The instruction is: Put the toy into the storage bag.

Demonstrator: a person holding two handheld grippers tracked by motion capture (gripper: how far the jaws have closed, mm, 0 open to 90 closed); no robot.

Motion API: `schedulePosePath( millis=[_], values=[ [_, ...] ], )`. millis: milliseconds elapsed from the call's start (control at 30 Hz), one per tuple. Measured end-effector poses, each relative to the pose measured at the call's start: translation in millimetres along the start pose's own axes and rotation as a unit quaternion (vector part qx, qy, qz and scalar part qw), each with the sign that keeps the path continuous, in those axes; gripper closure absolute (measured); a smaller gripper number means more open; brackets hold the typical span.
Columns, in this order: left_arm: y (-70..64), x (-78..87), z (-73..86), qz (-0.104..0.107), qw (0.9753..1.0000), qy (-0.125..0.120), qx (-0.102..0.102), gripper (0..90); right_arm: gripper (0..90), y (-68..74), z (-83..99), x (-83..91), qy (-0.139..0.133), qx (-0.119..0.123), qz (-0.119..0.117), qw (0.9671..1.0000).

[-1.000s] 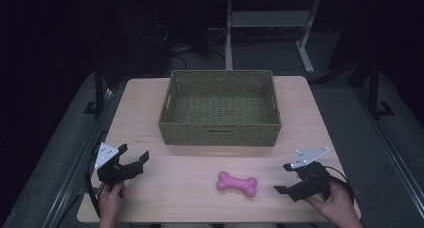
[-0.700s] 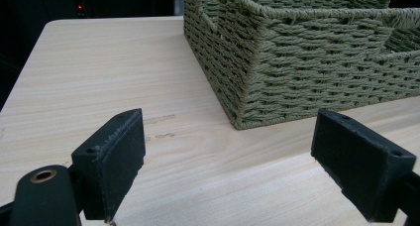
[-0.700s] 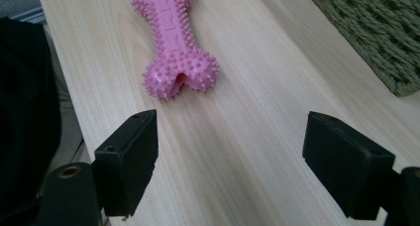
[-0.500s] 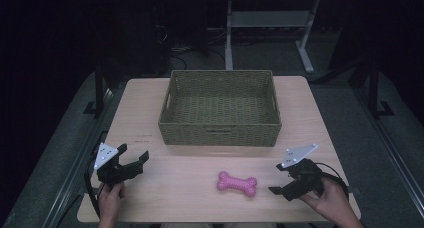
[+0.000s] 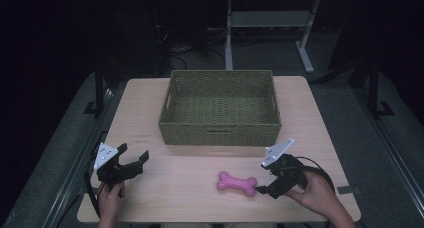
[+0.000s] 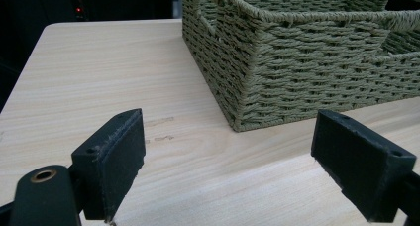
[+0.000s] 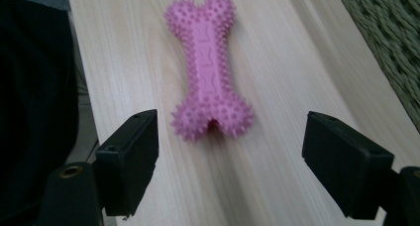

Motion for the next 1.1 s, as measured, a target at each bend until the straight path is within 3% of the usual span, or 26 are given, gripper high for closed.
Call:
schedulePosePath(
  millis=[500, 1100],
  values=[
    [0.4, 2.5, -0.3, 0.001, 1.0000, -0.004, 0.002, 13.0, 22.3, 2.0, -29.9, -15.9, 0.028, 0.035, -0.029, 0.9986],
    [1.6, 4.4, -0.4, 0.000, 1.0000, -0.008, 0.003, 13.0, 26.4, 5.6, -60.9, -34.7, 0.068, 0.066, -0.032, 0.9950]
  ],
)
Point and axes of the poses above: each handheld gripper's, and its own axes: x roughly backward along the jaws, z roughly out of its underside, y roughly to its left, the point moved 2 cm from there along -x, roughly forward along the jaws, and after that the axes turned 15 degrees about y, right-handed, at the moved point
